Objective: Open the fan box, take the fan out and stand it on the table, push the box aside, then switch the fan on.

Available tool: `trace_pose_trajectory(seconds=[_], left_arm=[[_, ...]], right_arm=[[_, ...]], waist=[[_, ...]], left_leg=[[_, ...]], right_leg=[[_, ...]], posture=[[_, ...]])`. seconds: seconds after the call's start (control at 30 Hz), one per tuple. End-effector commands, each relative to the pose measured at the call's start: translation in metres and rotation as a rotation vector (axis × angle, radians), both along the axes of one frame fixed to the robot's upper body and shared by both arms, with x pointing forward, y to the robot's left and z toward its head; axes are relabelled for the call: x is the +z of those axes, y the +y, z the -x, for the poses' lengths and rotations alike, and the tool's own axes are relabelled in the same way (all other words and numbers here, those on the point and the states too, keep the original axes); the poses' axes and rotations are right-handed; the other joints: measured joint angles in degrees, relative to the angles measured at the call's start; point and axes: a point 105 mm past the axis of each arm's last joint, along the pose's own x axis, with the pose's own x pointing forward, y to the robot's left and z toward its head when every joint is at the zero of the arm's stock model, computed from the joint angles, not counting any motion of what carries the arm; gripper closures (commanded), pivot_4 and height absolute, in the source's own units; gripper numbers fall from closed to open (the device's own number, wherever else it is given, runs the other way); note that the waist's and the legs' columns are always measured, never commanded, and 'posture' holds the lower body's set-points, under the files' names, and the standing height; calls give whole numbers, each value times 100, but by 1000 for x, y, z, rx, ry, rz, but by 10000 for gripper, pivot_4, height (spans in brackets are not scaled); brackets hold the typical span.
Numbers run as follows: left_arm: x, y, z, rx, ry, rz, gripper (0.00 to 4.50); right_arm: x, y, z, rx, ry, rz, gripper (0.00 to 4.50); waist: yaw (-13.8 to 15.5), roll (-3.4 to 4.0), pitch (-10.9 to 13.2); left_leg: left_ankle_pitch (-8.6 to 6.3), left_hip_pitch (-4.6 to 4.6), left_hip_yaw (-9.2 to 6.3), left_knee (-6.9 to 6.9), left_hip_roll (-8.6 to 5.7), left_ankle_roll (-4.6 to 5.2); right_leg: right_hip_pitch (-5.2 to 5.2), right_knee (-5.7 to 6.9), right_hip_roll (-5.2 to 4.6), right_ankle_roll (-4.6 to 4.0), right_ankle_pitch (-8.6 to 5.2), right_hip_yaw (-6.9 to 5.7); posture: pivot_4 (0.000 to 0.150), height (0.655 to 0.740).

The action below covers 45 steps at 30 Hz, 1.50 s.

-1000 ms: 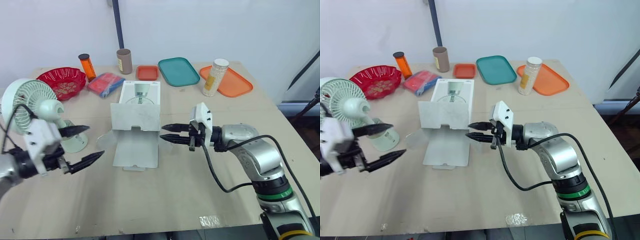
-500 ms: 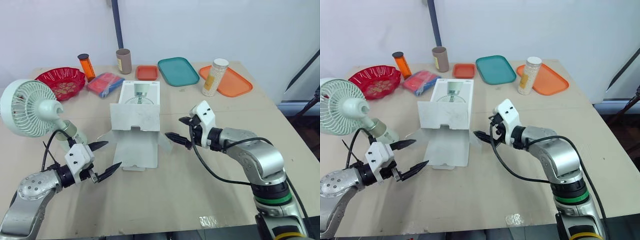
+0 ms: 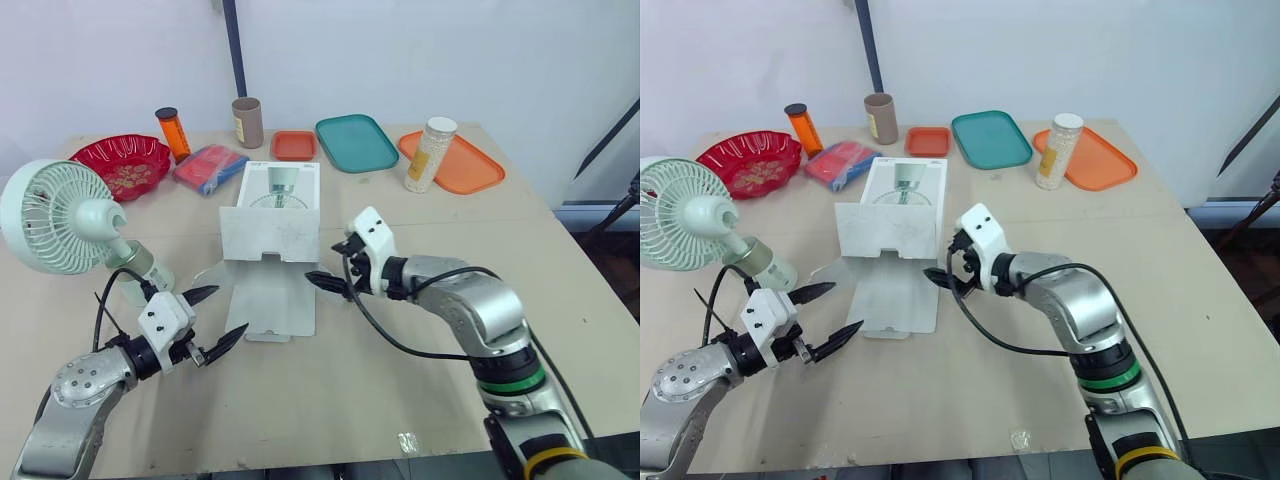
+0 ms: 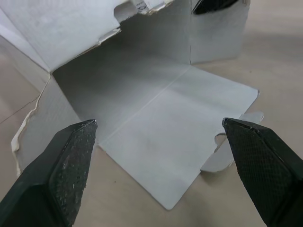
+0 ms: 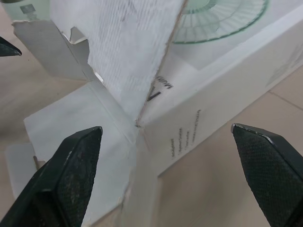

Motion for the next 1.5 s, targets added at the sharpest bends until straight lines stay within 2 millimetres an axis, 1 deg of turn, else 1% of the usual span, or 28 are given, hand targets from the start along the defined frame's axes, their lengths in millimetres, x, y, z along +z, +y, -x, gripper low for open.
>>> trace_pose_trajectory(seconds=[0.03,0.13,0.2,0.3,0.4,0.6,0.7,0.77,0.8,0.87,0.93,0.97,1.0,1.17,1.27,1.37,1.4,1.43,1.5], left_arm=[[14,-4,-1,-4,-57,-3,0],[16,-7,-2,-9,-59,0,0],[14,-6,-1,-5,-50,-3,0],[10,-4,-2,11,-41,-10,0],[7,-4,4,6,-18,-6,0],[-5,-3,13,6,22,-11,0],[-15,-6,19,1,45,-12,0],[-18,-6,20,2,46,-13,0],[-17,-6,19,6,45,-9,0],[-17,-6,18,8,40,-3,0],[-16,-5,17,10,38,-2,0],[-16,-4,17,10,38,-2,0],[-17,-3,17,11,38,-2,0],[-24,1,17,9,44,-15,0],[-28,3,17,5,47,-19,0],[-32,7,17,3,51,-29,0],[-33,9,16,2,52,-33,0],[-35,10,16,1,53,-36,0],[-37,12,15,-1,52,-41,0]], right_arm=[[7,6,-7,-24,-43,25,372],[2,5,-15,-72,-37,46,372],[2,0,-26,-172,-31,25,372],[1,-5,-34,-260,-23,6,7962],[1,-12,-37,-325,-17,8,19923],[-1,-24,-44,-426,-13,5,19923],[-3,-31,-46,-470,-10,4,19923],[-2,-32,-48,-483,-12,-2,19923],[-1,-33,-48,-486,-15,-7,25129],[2,-34,-49,-485,-21,-13,31524],[4,-35,-50,-485,-24,-18,40101],[5,-35,-50,-485,-25,-21,43274],[6,-36,-50,-483,-25,-24,44277],[11,-38,-51,-474,-38,-39,44277],[17,-43,-49,-472,-47,-44,44277],[27,-66,-44,-506,-67,-35,44277],[29,-79,-41,-528,-76,-18,44277],[30,-87,-39,-540,-82,-5,44277],[32,-114,-32,-591,-82,21,44277]], waist=[[0,0,0],[0,0,0],[-3,0,0],[-7,1,0],[-6,1,0],[-6,2,0],[-5,2,-1],[-5,2,-1],[-6,2,-1],[-6,2,-1],[-5,3,-1],[-6,3,-1],[-7,3,-1],[-6,5,-2],[-6,5,-2],[9,8,0],[9,8,0],[14,7,0],[22,7,0]], left_leg=[[0,0,0,0,0,0],[0,0,-1,0,0,0],[0,0,0,0,0,0],[0,-1,1,0,1,0],[0,-4,1,0,0,-1],[0,-4,1,0,1,0],[0,-3,1,0,0,0],[0,-3,2,0,0,0],[0,-3,2,0,0,0],[0,-3,2,0,1,0],[0,-3,2,0,0,0],[0,-3,2,0,0,0],[0,-3,2,0,0,0],[0,-3,2,0,0,1],[0,-3,2,0,0,1],[-1,-4,2,0,0,1],[-1,-8,1,0,-3,1],[-1,-8,1,0,-2,1],[-1,-12,-2,0,-3,3]], right_leg=[[0,0,-1,0,0,0],[0,0,0,0,0,0],[0,0,0,0,0,0],[-5,2,2,-1,0,2],[-6,2,0,-1,0,2],[-8,2,2,-1,0,2],[-6,3,2,-1,0,3],[-7,3,2,-1,0,3],[-7,3,2,-1,0,3],[-7,3,2,-1,0,3],[-7,3,1,-1,0,3],[-7,2,1,-1,0,3],[-7,2,2,-1,0,3],[-6,2,2,-1,0,3],[-6,2,2,-1,0,3],[-6,2,1,-1,0,3],[-7,1,-1,0,0,2],[-7,1,-1,0,0,1],[-7,-2,-1,1,-1,0]], posture=[[1500,7400],[1500,7400],[1500,7400],[1500,7400],[1500,7400],[1500,7400],[1500,7400],[1500,7400],[1500,7400],[1500,7400],[1500,7400],[1500,7400],[1500,7400],[1500,7400],[1500,7400],[1500,7400],[1500,7400],[1500,7400],[1500,7400]])
